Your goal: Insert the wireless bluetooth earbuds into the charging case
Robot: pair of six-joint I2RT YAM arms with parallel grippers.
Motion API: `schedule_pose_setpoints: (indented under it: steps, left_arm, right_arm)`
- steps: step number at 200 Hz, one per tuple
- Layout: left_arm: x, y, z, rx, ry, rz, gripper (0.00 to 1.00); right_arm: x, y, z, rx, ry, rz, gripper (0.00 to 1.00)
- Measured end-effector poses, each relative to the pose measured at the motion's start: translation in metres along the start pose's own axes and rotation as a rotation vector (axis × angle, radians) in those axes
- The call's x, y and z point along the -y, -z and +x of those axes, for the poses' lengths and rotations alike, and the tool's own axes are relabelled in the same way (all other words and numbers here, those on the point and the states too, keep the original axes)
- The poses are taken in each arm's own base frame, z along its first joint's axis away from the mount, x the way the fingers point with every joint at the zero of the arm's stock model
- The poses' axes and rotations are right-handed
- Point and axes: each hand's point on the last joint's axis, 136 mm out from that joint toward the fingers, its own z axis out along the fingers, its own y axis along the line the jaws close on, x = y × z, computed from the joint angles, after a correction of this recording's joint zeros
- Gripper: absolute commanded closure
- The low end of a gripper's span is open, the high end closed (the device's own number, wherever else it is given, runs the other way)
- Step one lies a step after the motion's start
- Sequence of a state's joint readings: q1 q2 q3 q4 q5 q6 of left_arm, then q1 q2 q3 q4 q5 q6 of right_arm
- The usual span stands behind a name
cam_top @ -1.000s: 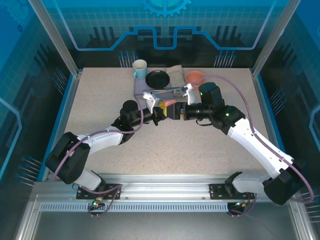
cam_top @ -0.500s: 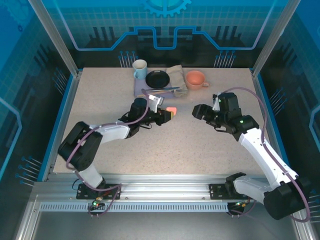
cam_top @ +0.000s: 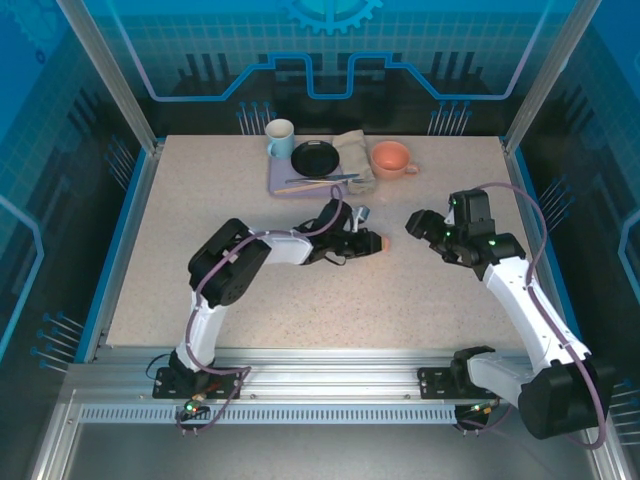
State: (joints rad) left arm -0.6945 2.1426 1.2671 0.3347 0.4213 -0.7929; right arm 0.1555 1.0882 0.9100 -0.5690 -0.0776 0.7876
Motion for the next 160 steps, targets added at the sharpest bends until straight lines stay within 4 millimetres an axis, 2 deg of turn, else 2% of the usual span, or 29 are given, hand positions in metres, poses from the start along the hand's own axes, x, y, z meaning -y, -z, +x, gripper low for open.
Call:
schedule_pose_setpoints:
  steps: [27, 47, 64, 73, 77, 81, 82, 83, 86, 96, 106, 117, 137, 160]
  left_arm:
    - [-0.007, -0.010, 0.013, -0.029, 0.078, -0.066, 0.86]
    - [-0.013, -0.011, 0.012, -0.032, 0.130, -0.126, 0.71]
    - [-0.014, -0.010, 0.009, -0.030, 0.162, -0.168, 0.53]
    - [-0.018, -0.010, 0.010, -0.035, 0.178, -0.192, 0.43]
    - [-0.017, -0.010, 0.009, -0.031, 0.189, -0.191, 0.34]
    - [-0.015, -0.009, 0.008, -0.032, 0.188, -0.196, 0.19]
    - [-0.015, -0.009, 0.008, -0.031, 0.191, -0.196, 0.10]
    - [-0.014, -0.009, 0.007, -0.029, 0.195, -0.199, 0.06]
    - [-0.013, -0.009, 0.006, -0.031, 0.187, -0.198, 0.02]
    - [-0.005, -0.008, 0.004, -0.028, 0.194, -0.196, 0.01]
    - [0.001, -0.004, 0.003, -0.021, 0.192, -0.210, 0.01]
    - [-0.002, 0.003, 0.009, -0.032, 0.204, -0.257, 0.01]
    - [-0.011, 0.020, 0.019, -0.052, 0.221, -0.352, 0.01]
    - [-0.003, 0.055, 0.020, -0.034, 0.192, -0.419, 0.01]
  right_arm:
    - [0.002, 0.001, -0.001, 0.004, -0.007, 0.002, 0.26]
    - [0.001, 0.003, -0.001, 0.010, -0.009, -0.003, 0.25]
    - [0.001, 0.004, -0.001, 0.014, -0.009, -0.005, 0.25]
    - [0.001, 0.005, -0.002, 0.015, -0.010, -0.006, 0.24]
    - [0.001, 0.005, -0.002, 0.016, -0.011, -0.005, 0.23]
    - [0.002, 0.005, -0.002, 0.017, -0.012, -0.004, 0.23]
    - [0.002, 0.006, -0.002, 0.017, -0.012, -0.004, 0.23]
    - [0.002, 0.006, -0.002, 0.017, -0.012, -0.004, 0.22]
    - [0.002, 0.006, -0.002, 0.017, -0.013, -0.003, 0.22]
    - [0.004, 0.007, -0.002, 0.018, -0.017, 0.001, 0.20]
    - [0.006, 0.009, -0.002, 0.020, -0.023, 0.005, 0.12]
    - [0.007, 0.012, -0.002, 0.022, -0.017, 0.009, 0.01]
    - [0.012, 0.017, -0.002, 0.028, -0.023, 0.025, 0.00]
    - [0.017, 0.025, -0.008, 0.049, -0.022, 0.050, 0.00]
